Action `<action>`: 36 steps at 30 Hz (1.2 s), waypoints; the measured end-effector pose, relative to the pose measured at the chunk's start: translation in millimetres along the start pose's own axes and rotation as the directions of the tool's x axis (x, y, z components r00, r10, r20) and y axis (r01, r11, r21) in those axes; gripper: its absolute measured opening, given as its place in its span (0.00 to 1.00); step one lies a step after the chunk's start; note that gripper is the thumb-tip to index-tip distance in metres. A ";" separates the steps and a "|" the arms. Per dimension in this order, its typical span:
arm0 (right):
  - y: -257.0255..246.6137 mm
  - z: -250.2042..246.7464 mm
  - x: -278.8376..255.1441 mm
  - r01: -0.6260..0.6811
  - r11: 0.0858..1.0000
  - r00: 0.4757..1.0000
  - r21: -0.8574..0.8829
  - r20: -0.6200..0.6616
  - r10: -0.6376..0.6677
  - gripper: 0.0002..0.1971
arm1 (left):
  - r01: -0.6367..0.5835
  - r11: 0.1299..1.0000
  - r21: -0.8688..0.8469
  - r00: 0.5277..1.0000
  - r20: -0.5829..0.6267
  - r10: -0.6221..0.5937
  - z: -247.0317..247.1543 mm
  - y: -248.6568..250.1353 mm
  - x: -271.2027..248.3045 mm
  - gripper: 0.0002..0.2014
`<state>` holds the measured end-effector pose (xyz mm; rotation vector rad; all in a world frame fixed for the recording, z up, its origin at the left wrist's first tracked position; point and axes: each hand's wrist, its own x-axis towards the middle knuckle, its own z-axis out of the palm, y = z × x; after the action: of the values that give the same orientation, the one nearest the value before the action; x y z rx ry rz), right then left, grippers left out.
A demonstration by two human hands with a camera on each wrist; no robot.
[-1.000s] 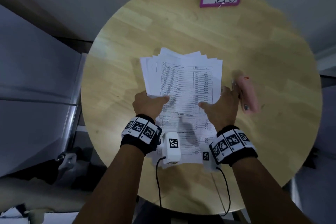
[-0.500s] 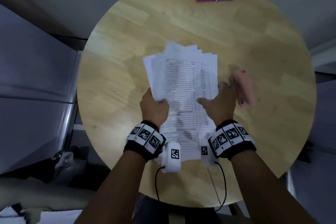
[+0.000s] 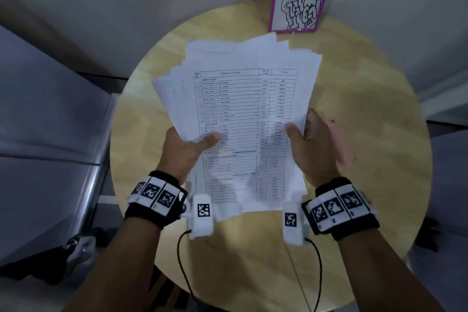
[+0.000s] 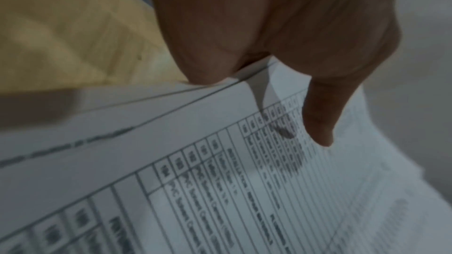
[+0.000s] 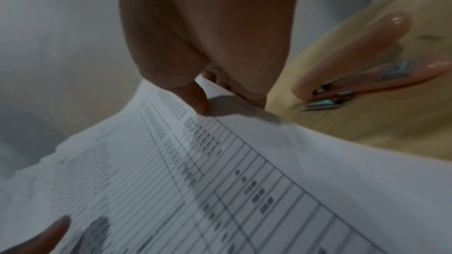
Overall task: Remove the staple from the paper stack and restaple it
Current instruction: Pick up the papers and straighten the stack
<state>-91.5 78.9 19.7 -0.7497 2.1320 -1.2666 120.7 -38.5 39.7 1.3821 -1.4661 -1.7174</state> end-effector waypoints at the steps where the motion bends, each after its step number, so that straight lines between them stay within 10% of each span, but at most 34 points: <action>1: -10.0 -0.7 -1.1 0.067 0.998 0.997 0.012 -0.029 -0.066 0.05 | -0.044 0.999 0.002 0.999 -0.028 0.044 0.8 7.9 0.5 0.23; 9: -68.2 -17.8 -16.1 0.477 0.857 0.875 0.192 -0.191 -0.444 0.16 | -0.387 0.921 -0.039 0.915 -0.145 0.377 1.0 63.3 -11.2 0.26; 15: -55.4 -4.8 -21.0 0.503 0.842 0.862 0.194 -0.183 -0.473 0.21 | -0.356 0.916 0.184 0.924 -0.078 0.374 0.9 57.4 -9.7 0.14; 31: -89.8 -7.5 -15.6 0.592 0.777 0.781 0.214 -0.388 -0.489 0.21 | -0.504 0.864 0.007 0.843 -0.212 0.494 13.3 99.9 -4.3 0.18; 36: -71.0 -4.6 -9.0 0.530 0.812 0.835 0.246 -0.320 -0.448 0.19 | -0.462 0.887 0.015 0.853 -0.265 0.449 7.3 84.0 10.7 0.15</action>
<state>-75.3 59.4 86.8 -1.0897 1.8863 -2.0291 90.4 -70.1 112.6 1.0716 -1.4444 -1.2115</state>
